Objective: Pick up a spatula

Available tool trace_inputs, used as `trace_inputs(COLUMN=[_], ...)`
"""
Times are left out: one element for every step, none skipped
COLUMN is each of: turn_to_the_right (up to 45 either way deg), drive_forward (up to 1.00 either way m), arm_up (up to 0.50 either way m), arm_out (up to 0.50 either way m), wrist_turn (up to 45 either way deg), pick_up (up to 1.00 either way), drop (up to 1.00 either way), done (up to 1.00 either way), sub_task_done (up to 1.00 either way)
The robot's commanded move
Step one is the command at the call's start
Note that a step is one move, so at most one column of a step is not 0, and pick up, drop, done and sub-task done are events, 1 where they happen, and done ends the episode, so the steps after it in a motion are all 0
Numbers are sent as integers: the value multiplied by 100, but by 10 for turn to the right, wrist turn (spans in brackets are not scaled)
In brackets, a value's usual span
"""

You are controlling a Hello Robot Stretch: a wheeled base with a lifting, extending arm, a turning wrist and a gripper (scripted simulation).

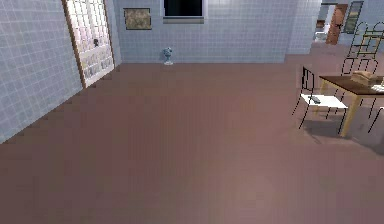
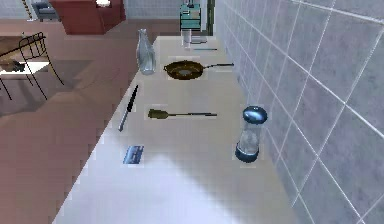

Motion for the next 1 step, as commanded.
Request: trace_inputs(turn_to_the_right=[0], drive_forward=[0], arm_up=[50], arm_out=[0], wrist_turn=[0], pick_up=[0], drop=[0], done=[0], sub_task_done=[0])
